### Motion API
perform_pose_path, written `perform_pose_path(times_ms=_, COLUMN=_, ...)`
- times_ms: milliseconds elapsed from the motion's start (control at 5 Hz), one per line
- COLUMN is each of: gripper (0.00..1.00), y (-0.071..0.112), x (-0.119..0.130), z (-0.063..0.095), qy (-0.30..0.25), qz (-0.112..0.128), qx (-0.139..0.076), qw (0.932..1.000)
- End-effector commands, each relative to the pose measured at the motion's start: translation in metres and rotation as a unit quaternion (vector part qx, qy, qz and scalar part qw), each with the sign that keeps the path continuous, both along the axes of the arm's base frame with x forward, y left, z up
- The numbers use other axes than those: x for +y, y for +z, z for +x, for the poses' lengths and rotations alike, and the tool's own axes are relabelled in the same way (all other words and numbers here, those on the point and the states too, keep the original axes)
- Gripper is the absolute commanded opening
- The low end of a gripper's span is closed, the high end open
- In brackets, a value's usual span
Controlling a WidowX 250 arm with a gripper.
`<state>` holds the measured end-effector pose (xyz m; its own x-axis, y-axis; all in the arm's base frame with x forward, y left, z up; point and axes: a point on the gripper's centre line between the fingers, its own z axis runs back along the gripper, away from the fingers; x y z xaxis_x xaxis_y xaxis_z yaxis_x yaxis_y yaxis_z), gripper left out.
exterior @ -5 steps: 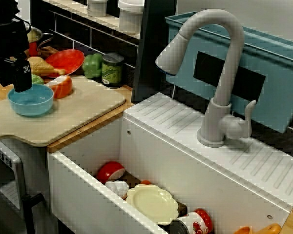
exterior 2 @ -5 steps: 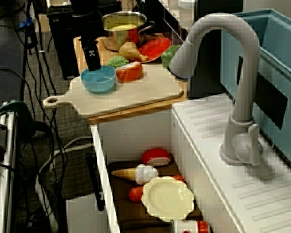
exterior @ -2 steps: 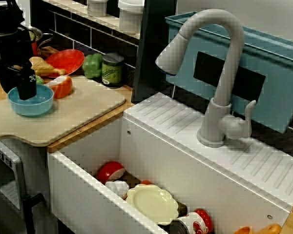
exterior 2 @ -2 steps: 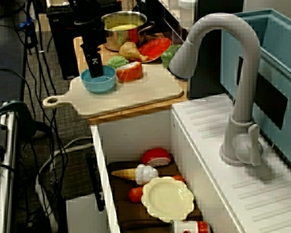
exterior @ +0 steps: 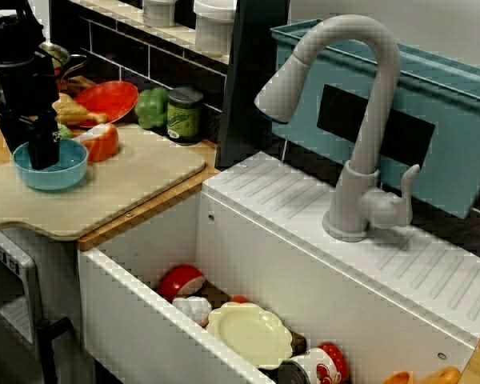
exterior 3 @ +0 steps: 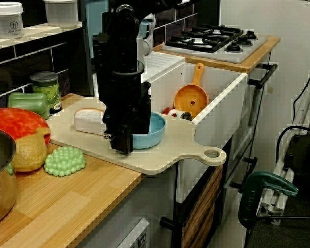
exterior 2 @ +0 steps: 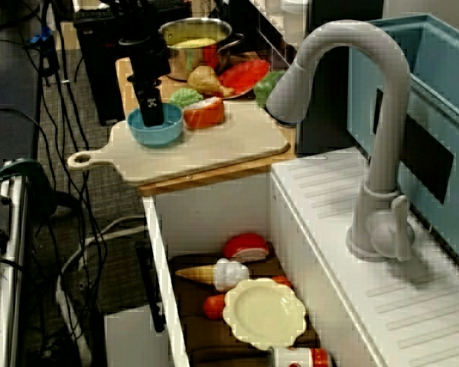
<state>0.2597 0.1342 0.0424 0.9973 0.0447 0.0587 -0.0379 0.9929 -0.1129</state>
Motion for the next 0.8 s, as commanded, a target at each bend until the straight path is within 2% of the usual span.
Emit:
perform_pose_path(times_ms=0, gripper=0.0, y=0.012, x=0.009, z=0.005, qy=-0.003, qz=0.011, qx=-0.011, qw=0.9999)
perform_pose_path(times_ms=200, gripper=0.0, y=0.018, x=0.003, z=0.004, qy=-0.013, qz=0.0, qx=-0.006, qw=0.9999)
perform_pose_path(times_ms=400, gripper=0.0, y=0.031, x=-0.001, z=0.004, qy=-0.027, qz=-0.003, qx=-0.009, qw=0.9996)
perform_pose_path(times_ms=600, gripper=0.0, y=0.053, x=-0.003, z=0.0, qy=-0.04, qz=-0.014, qx=-0.02, qw=0.9989)
